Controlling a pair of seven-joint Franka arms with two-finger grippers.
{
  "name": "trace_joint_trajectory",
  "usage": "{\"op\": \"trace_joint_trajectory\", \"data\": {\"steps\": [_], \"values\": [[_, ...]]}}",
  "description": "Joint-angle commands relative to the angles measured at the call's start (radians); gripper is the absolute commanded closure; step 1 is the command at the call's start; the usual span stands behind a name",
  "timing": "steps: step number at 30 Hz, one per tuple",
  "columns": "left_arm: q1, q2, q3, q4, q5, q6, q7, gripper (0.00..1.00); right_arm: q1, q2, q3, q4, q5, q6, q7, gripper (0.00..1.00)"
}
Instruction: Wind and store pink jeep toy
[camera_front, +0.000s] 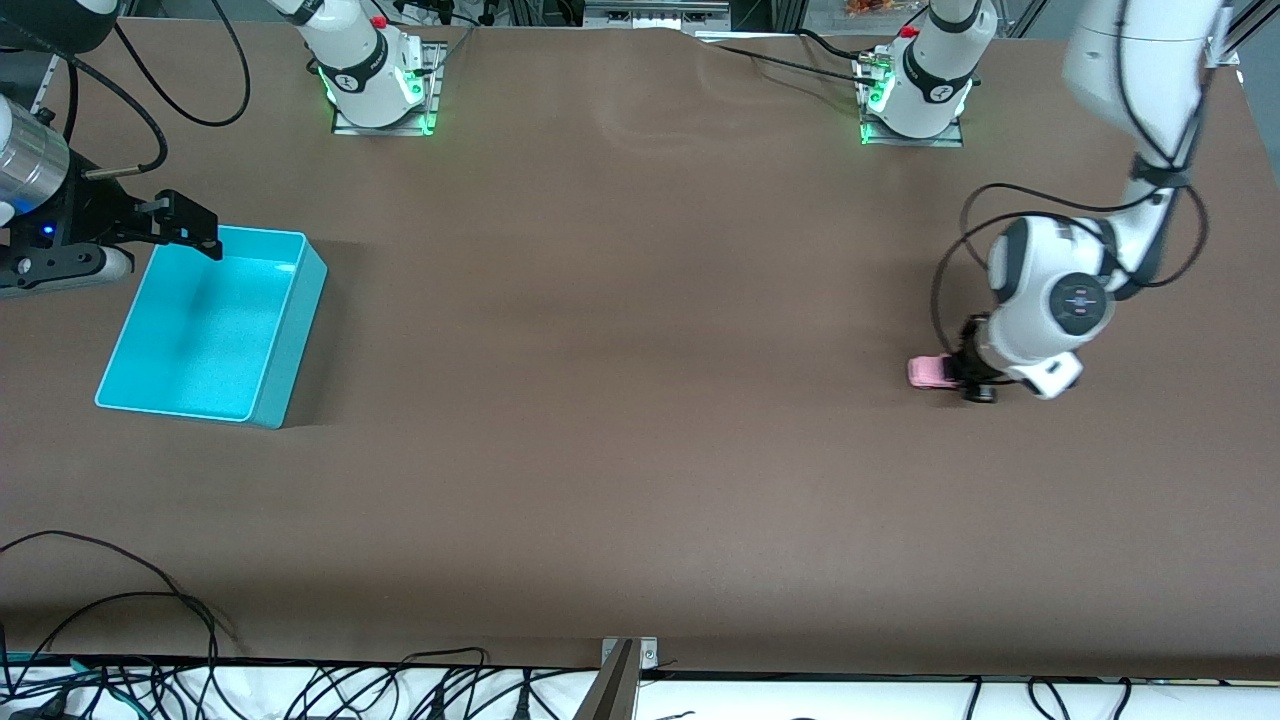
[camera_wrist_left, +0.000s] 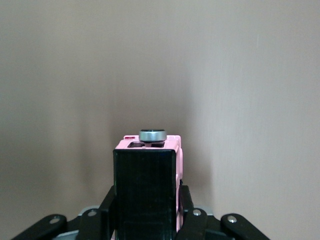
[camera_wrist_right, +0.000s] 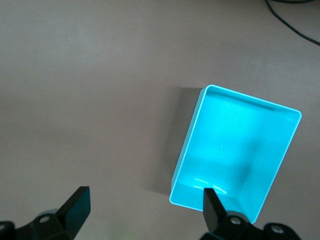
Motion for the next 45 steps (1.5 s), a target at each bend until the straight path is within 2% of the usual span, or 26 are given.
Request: {"op": "trace_joint_trajectory", "data": {"steps": [1,10,11,12,14,15,22,29,35,45], "values": [[0.062,0.077,-0.003,0.016,0.051,0.078,0.050,1.00,0.000,0.003,0.000,0.022,-0.007,-0.016,-0.004,0.00],[0.077,0.080,-0.003,0.020,0.048,0.083,0.077,1.00,0.002,0.001,0.002,0.022,-0.007,-0.019,-0.006,0.00],[0.077,0.080,-0.003,0.020,0.050,0.083,0.077,0.91,0.002,0.001,0.002,0.022,-0.007,-0.019,-0.006,0.00],[0.077,0.079,-0.003,0.025,0.048,0.081,0.077,0.72,0.002,0.001,0.002,0.022,-0.007,-0.019,-0.007,0.00],[0.080,0.079,-0.003,0.061,0.048,0.075,0.070,0.10,0.002,0.001,0.003,0.022,-0.007,-0.019,-0.007,0.00],[0.080,0.077,-0.001,0.080,0.047,0.063,0.065,0.00,0.002,0.000,0.003,0.022,-0.007,-0.019,-0.006,0.00],[0.082,0.028,0.000,0.210,0.050,-0.190,0.079,0.00,0.002,0.001,0.003,0.022,-0.007,-0.017,-0.004,0.00],[0.079,-0.099,-0.006,0.227,0.050,-0.425,0.185,0.00,0.002,0.001,0.002,0.022,-0.007,-0.013,-0.006,0.00],[0.075,-0.159,-0.006,0.269,0.050,-0.525,0.263,0.00,0.002,0.001,0.002,0.022,-0.010,-0.011,-0.012,0.00],[0.068,-0.176,-0.030,0.477,0.045,-0.687,0.513,0.00,-0.001,0.006,-0.001,0.022,-0.012,-0.010,-0.013,0.00]]}}
